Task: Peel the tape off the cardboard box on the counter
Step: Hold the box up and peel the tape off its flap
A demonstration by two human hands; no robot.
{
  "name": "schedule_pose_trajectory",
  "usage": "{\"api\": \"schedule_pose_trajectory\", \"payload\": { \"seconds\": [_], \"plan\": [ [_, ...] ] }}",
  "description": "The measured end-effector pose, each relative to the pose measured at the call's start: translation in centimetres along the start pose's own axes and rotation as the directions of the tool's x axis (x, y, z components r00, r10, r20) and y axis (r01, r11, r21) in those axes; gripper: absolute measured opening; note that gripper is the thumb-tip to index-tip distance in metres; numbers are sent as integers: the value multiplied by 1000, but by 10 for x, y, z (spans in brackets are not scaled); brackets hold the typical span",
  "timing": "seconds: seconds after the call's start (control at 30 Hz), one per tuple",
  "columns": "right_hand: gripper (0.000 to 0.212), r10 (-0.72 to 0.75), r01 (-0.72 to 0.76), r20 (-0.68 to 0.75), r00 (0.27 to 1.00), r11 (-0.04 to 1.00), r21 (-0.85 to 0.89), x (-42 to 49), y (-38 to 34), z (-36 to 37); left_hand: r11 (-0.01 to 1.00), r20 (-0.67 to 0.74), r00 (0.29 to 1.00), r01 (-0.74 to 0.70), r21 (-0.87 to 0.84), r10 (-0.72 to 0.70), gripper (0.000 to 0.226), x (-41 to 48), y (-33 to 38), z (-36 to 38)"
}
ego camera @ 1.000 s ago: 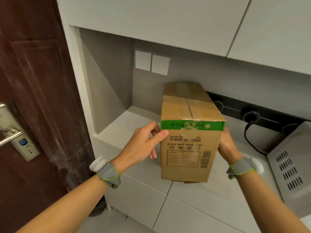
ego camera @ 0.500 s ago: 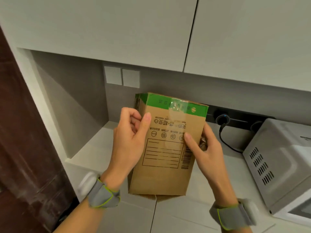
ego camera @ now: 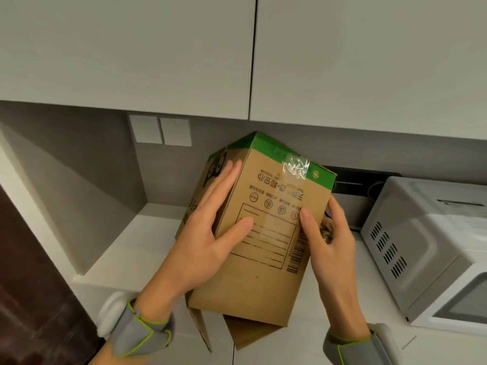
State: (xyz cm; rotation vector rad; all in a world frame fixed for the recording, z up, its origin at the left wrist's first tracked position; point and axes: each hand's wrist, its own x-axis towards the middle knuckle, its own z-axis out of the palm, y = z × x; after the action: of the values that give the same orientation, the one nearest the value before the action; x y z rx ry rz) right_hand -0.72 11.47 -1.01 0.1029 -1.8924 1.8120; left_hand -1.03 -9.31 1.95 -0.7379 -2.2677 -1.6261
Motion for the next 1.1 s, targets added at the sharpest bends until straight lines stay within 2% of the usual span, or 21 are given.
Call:
{"api": "schedule_pose_trajectory", "payload": {
  "seconds": [0.27, 0.37, 0.43, 0.5, 0.6, 0.7, 0.83, 1.1],
  "plan": [
    [57, -63, 63, -33, 997, 998, -9, 4, -21, -7, 989, -60, 993, 94, -110, -101, 74, 17, 32, 1],
    [54, -116, 116, 9, 993, 983, -144, 8, -15, -9, 982, -94, 985, 135, -134, -148, 72, 28, 33, 1],
    [45, -172, 170, 23, 985, 938, -301, 10, -14, -8, 978, -114, 979, 152, -142, -169, 70, 36, 31, 0],
    [35, -298, 283, 42, 954, 844, -456, 12, -16, -7, 977, -135, 975, 158, -142, -177, 69, 41, 28, 1],
    [29, -422, 437, 169, 891, 693, -573, 14, -19, -9, 977, -169, 969, 157, -143, -180, 68, 41, 25, 1],
    [30, -405, 501, 296, 865, 674, -542, 20, -21, -20, 976, -177, 967, 156, -153, -182, 68, 40, 24, -1],
    [27, -438, 608, 426, 792, 633, -479, 30, -25, -32, 975, -158, 970, 163, -148, -186, 68, 39, 24, -6],
    [20, -502, 724, 526, 687, 532, -439, 43, -34, -36, 979, -100, 982, 146, -141, -160, 67, 37, 22, -13]
  ]
}}
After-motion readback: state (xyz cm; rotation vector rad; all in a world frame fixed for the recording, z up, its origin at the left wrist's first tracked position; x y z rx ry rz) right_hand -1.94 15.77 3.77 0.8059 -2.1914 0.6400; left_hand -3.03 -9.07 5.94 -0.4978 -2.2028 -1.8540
